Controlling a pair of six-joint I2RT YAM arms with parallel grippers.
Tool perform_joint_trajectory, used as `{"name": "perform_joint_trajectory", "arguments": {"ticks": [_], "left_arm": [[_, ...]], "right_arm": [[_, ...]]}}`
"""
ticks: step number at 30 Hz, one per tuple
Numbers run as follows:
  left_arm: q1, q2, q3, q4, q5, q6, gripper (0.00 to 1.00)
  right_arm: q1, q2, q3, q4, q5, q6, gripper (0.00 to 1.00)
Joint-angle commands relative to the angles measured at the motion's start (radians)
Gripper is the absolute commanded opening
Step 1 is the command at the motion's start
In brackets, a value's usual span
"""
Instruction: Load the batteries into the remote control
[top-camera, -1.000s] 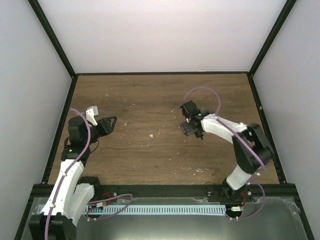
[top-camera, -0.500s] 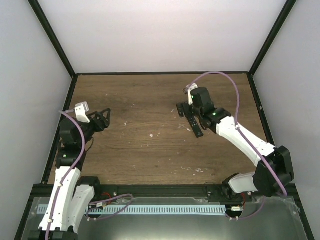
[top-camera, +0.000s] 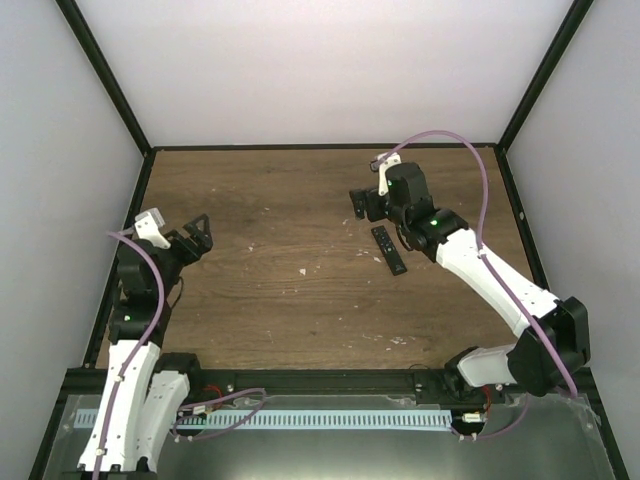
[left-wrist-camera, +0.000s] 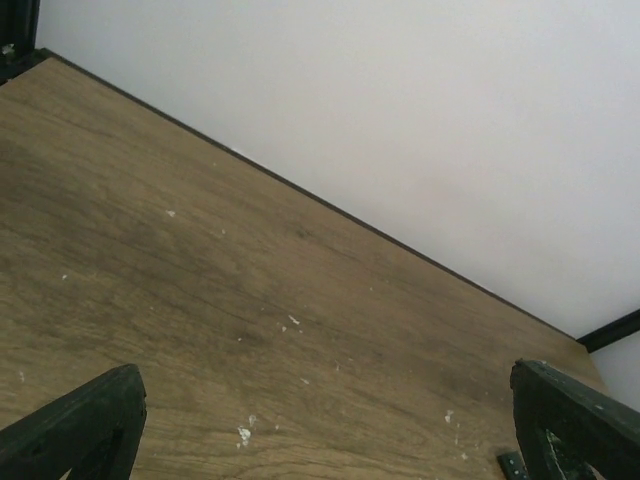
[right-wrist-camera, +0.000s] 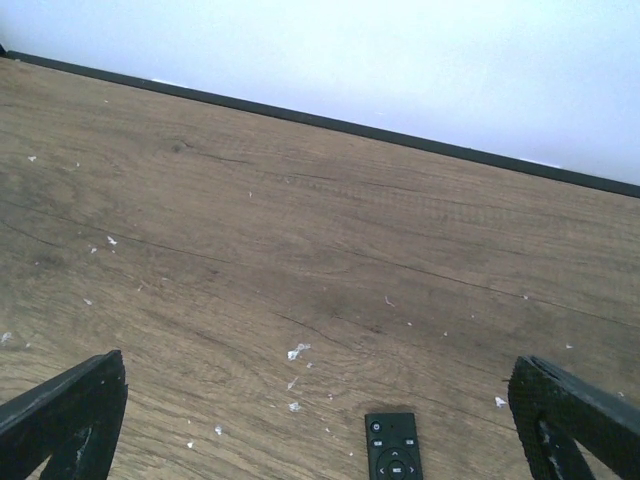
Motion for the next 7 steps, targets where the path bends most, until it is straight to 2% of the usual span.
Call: {"name": "perform_joint_trajectory", "arguments": {"ticks": [1, 7], "left_arm": [[0.004, 0.003, 0.031, -0.007, -0.032, -0.032, 1.00], [0.004, 0.007, 0.041, -0.017, -0.062, -0.054, 1.00]], "right_arm": [[0.004, -0.023, 0.049, -0.015, -0.004, 0.039, 1.00], [0.004, -0.018, 0.061, -0.035, 0.018, 0.047, 1.00]]}}
